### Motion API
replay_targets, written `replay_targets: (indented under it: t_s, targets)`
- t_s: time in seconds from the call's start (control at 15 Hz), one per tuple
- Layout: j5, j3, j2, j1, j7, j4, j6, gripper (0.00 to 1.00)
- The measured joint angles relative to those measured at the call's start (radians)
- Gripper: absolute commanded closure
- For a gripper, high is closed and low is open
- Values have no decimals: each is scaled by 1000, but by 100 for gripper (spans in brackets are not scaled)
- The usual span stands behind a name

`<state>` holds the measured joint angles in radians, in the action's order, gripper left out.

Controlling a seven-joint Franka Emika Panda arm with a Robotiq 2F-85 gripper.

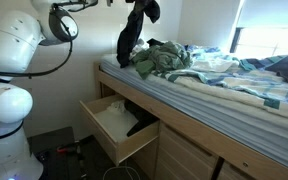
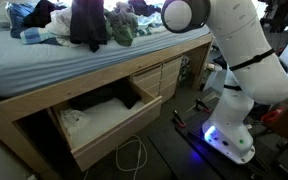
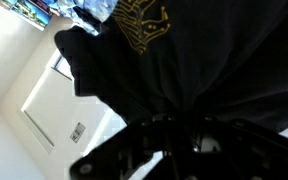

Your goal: Move the object from the drawer and put it on the bed

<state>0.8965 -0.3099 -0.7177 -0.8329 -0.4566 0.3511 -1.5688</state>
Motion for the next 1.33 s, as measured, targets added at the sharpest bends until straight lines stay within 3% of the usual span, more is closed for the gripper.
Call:
replay_targets:
  t_s: [0.27, 0.73, 1.2, 1.27, 1.33]
  targets:
    - [-20, 16, 1, 71, -102, 5, -80, 96]
    - [-243, 101, -108, 248, -337, 16, -242, 96]
    - [-436, 118, -210, 252, -353, 17, -269, 96]
    - [-455, 119, -215, 249, -349, 16, -265, 72]
    - [-470, 120, -217, 246, -344, 16, -258, 59]
